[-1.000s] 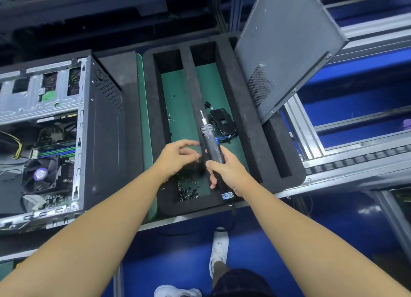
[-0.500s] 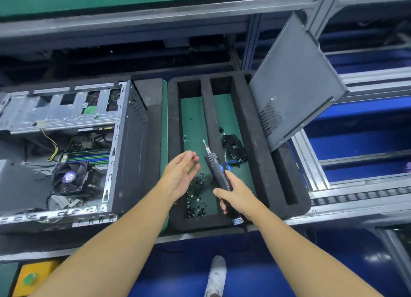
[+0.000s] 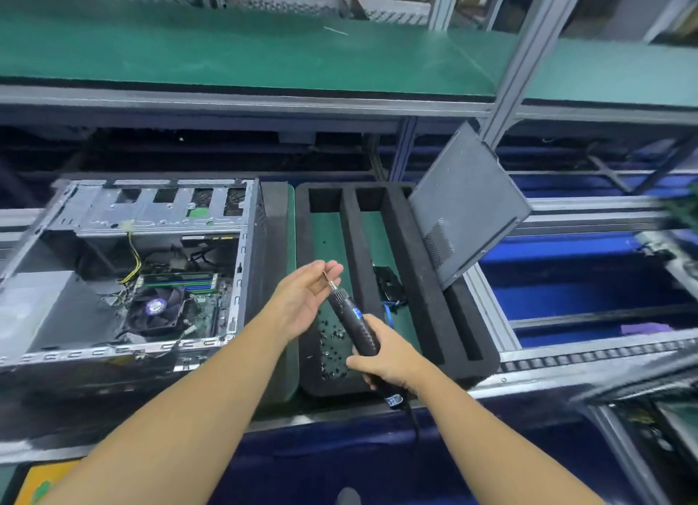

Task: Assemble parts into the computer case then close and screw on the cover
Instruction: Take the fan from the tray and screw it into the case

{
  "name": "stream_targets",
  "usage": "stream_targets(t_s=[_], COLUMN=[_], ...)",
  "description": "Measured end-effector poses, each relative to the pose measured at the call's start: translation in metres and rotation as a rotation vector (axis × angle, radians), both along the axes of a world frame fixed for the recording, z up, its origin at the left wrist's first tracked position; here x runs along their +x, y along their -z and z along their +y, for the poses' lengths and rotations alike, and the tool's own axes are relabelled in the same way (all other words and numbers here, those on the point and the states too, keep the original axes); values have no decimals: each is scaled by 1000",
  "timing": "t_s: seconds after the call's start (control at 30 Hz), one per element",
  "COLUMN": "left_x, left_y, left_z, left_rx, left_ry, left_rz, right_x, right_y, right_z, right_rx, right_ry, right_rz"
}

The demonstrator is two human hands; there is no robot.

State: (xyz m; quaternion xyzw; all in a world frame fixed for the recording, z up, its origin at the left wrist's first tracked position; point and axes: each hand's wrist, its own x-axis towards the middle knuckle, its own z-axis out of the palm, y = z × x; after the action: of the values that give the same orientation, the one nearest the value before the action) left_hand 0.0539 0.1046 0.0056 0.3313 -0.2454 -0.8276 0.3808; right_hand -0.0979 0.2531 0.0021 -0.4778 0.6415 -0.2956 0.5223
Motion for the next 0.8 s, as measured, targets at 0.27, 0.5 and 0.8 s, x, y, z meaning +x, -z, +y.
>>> stream_targets(t_s=[0.27, 0.5, 0.8], left_x=[51, 102, 165], left_y=[-41, -79, -105], left_z=[33, 61, 95], left_rx=[-95, -249, -144], left_ry=[93, 257, 288], left_rz=[66, 57, 97], right_x=[67, 132, 211], right_y=[-38, -66, -74], right_z=[46, 91, 118], right_rx=[-83, -145, -193], right_ry=[77, 189, 262], right_rz=[58, -27, -134])
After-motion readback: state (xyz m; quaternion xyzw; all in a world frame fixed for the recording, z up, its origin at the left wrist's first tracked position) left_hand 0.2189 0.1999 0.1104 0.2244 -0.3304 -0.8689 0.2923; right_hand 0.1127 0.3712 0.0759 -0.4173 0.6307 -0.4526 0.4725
